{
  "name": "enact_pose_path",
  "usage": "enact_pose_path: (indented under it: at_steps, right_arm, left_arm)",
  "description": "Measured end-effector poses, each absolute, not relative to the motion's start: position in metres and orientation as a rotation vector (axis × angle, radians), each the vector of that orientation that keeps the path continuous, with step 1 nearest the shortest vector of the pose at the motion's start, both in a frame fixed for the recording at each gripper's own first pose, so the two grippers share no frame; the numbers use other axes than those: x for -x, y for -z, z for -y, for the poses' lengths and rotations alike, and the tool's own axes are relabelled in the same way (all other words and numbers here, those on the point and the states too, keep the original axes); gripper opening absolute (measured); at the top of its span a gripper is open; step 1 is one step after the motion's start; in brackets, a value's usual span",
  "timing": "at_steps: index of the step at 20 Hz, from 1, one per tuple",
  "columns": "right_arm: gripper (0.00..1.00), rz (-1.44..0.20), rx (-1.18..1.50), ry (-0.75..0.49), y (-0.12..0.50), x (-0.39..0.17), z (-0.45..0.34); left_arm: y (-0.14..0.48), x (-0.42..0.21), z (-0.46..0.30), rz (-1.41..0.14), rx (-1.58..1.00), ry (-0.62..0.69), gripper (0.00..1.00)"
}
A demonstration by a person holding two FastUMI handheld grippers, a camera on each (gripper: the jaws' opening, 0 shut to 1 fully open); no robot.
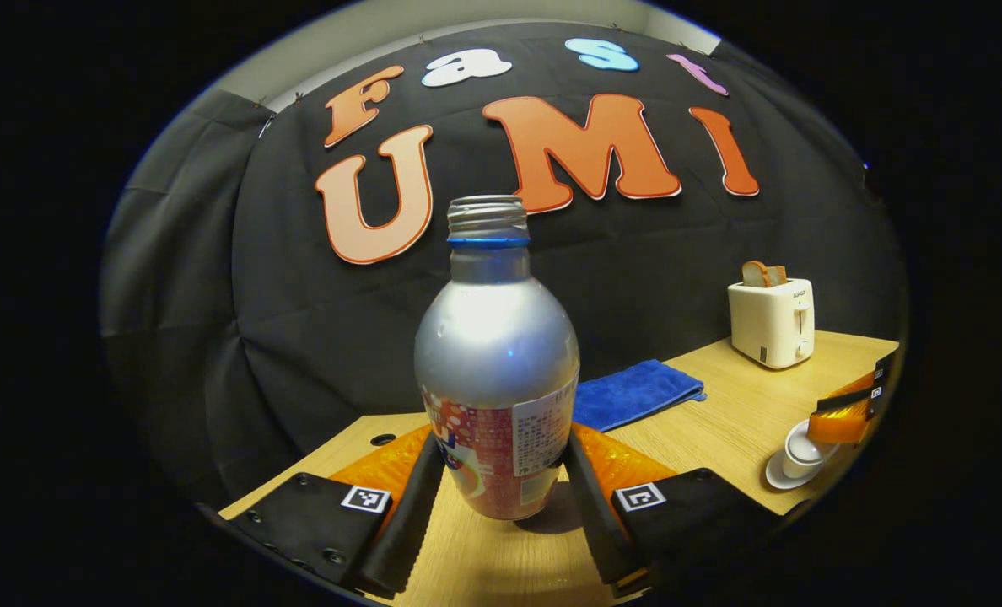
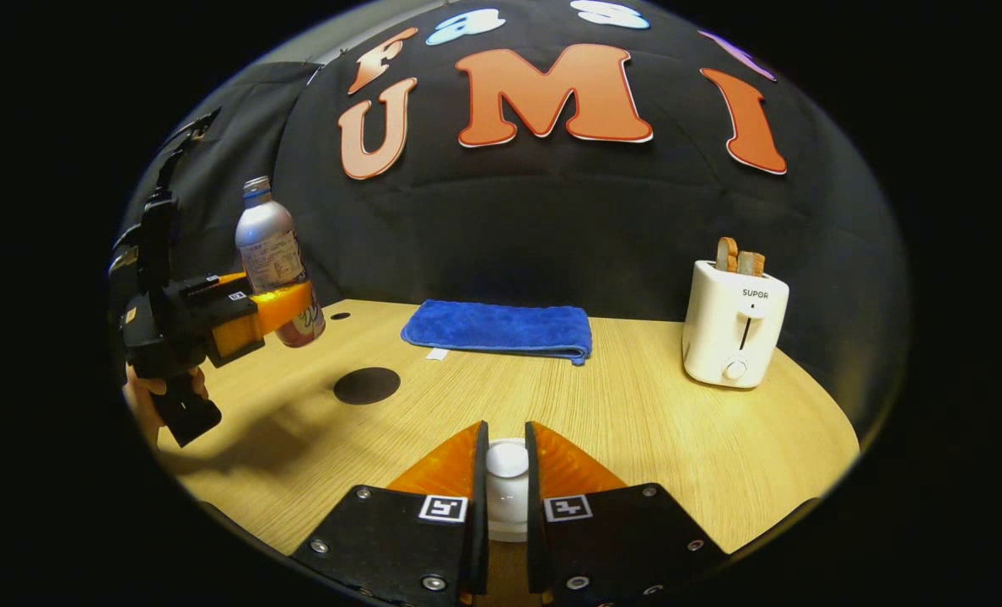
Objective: Open the teacup lid with one hand, grasp the water bottle and pour water into the teacup with the other hand; after pouring, place the water bottle on the coaster and then close the teacup lid.
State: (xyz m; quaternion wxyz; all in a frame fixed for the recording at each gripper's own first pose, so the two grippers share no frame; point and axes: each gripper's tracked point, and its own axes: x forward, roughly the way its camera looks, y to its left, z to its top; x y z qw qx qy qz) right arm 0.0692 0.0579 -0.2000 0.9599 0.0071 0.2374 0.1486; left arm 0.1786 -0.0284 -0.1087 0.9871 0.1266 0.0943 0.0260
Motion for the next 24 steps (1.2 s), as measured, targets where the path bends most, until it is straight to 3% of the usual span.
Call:
enact_pose_path:
  at_steps: [7,11,14,15,16,17,18,20,24]
  right_arm:
    - [0.2,-0.467,-0.008,-0.279,0.201,-0.069,-0.052]
    - [0.34,-0.476,-0.053,-0.298,0.198,-0.066,-0.059]
    - [0.55,-0.425,-0.068,-0.3,0.179,-0.067,-0.058]
    - [0.54,-0.41,-0.071,-0.298,0.173,-0.066,-0.057]
    - [0.63,-0.396,-0.073,-0.297,0.169,-0.064,-0.055]
    - [0.62,-0.386,-0.07,-0.292,0.165,-0.061,-0.051]
    - [0.7,-0.377,-0.067,-0.282,0.161,-0.06,-0.047]
    - [0.75,-0.357,-0.062,-0.267,0.152,-0.056,-0.039]
    - [0.78,-0.32,-0.049,-0.243,0.139,-0.05,-0.027]
  left_arm:
    - [0.117,-0.181,0.033,-0.23,-0.186,-0.029,0.8]
    - [0.133,-0.183,0.04,-0.287,-0.094,0.006,0.82]
    - [0.15,-0.195,0.04,-0.334,-0.035,0.02,0.8]
    - [0.156,-0.202,0.038,-0.34,0.0,0.038,0.8]
    - [0.164,-0.206,0.037,-0.359,0.038,0.054,0.8]
    - [0.172,-0.209,0.035,-0.379,0.063,0.063,0.8]
    - [0.178,-0.213,0.033,-0.399,0.073,0.061,0.82]
    - [0.189,-0.219,0.033,-0.429,0.08,0.066,0.82]
    - [0.199,-0.229,0.033,-0.46,0.042,0.077,0.82]
